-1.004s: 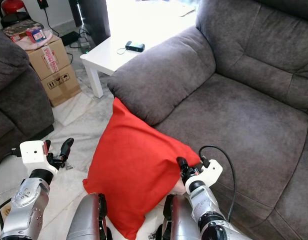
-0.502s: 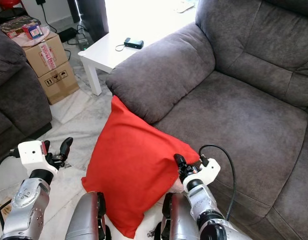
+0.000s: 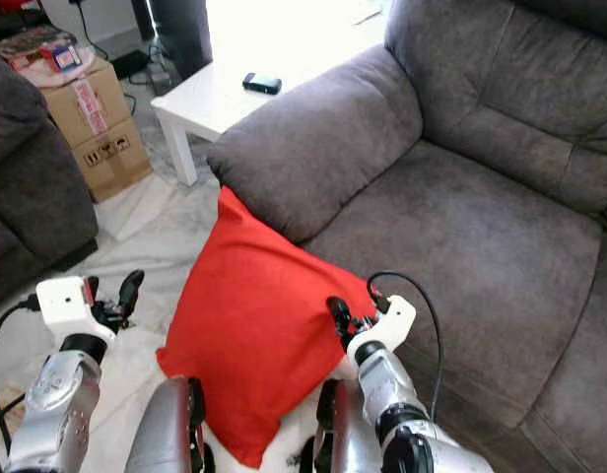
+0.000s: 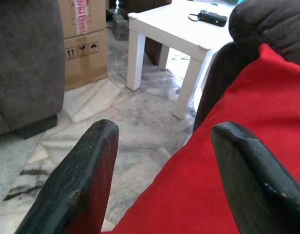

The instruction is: Move the pillow to the sofa from floor

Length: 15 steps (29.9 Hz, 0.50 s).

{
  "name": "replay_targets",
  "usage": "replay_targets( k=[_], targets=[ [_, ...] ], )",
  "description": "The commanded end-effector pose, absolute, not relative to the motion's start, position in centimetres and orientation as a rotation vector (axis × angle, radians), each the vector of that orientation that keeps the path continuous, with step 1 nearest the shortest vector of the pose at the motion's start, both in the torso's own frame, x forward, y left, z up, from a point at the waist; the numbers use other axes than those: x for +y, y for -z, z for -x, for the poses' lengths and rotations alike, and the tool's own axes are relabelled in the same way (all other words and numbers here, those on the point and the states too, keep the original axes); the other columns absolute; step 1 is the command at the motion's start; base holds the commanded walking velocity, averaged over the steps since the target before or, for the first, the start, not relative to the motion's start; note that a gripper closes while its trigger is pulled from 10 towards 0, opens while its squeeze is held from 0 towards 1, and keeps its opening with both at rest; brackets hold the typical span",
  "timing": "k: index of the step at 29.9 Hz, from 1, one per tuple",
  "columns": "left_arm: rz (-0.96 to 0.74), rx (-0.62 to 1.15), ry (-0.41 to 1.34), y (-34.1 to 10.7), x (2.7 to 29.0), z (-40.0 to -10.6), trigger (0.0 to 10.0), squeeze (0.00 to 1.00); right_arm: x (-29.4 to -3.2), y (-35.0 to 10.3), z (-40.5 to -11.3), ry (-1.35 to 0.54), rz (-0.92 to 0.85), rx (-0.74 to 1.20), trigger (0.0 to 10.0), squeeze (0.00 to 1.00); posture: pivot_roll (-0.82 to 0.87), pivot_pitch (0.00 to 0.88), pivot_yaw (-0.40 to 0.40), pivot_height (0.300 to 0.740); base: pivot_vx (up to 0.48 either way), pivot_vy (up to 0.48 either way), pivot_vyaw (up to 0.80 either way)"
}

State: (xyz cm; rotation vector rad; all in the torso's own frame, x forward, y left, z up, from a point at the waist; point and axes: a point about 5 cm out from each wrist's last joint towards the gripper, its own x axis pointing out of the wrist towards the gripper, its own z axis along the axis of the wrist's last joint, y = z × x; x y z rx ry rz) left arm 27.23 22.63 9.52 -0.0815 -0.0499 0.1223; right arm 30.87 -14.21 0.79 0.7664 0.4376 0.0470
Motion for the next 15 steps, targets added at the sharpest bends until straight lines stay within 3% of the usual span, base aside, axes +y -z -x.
replay_targets(
  k=[1,9,15],
  targets=[
    [0.067,-0.049,-0.140,-9.5,22.8,-26.7,10.0,0.00,-13.9,-0.5,-30.7,-0.048,-0.772,0.455,10.0,0.00,0.27,0.203,-0.110,0.573,0.000,0.000,0.00],
    [0.088,-0.044,-0.152,-9.3,22.6,-26.3,10.0,0.00,-12.5,-1.4,-31.3,-0.133,-0.905,0.433,10.0,0.00,0.27,0.223,-0.118,0.573,0.000,0.000,0.00],
    [0.097,-0.045,-0.163,-9.4,22.4,-26.0,10.0,0.00,-11.4,-1.3,-31.1,-0.203,-0.884,0.470,10.0,0.00,0.27,0.239,-0.128,0.573,0.000,0.000,0.00]
  ],
)
